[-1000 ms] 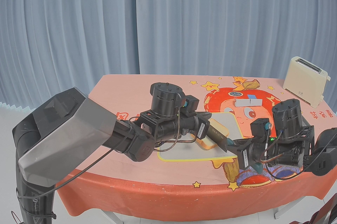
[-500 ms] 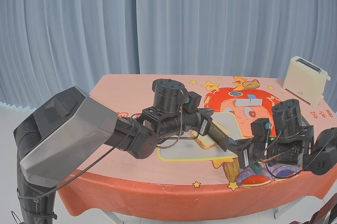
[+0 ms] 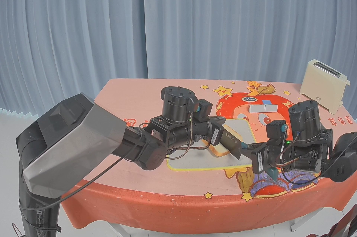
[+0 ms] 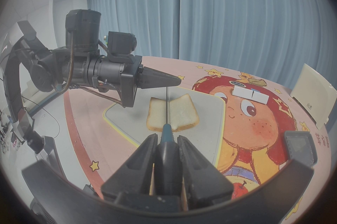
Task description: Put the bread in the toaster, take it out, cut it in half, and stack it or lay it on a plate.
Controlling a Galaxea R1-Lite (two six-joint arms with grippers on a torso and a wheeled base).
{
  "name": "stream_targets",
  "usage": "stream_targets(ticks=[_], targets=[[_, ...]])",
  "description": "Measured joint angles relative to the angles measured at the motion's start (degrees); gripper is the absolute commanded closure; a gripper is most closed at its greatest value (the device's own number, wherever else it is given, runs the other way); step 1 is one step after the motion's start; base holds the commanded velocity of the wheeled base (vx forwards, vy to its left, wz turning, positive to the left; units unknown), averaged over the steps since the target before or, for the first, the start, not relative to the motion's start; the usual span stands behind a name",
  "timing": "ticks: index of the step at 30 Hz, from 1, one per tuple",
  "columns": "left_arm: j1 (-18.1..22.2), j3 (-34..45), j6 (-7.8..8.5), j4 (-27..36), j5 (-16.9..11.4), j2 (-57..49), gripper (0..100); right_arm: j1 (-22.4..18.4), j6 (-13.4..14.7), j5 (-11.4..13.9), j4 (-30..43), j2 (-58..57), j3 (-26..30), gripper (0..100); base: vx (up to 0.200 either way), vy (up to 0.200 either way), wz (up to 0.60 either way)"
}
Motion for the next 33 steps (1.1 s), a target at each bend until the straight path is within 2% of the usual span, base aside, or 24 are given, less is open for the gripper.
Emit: stream_targets(ticks=[7,33], targets=[[0.0,0.9,-0.01,-0.24,0.0,0.09,100,0.07,1.21,-0.13,0.07,0.24,-0.09,100,0.0,0.0,0.0],[-0.05,-2.21,0.0,0.99,0.09,0.74,100,-0.11,1.27,-0.26,0.07,0.48,-0.26,100,0.0,0.0,0.0]])
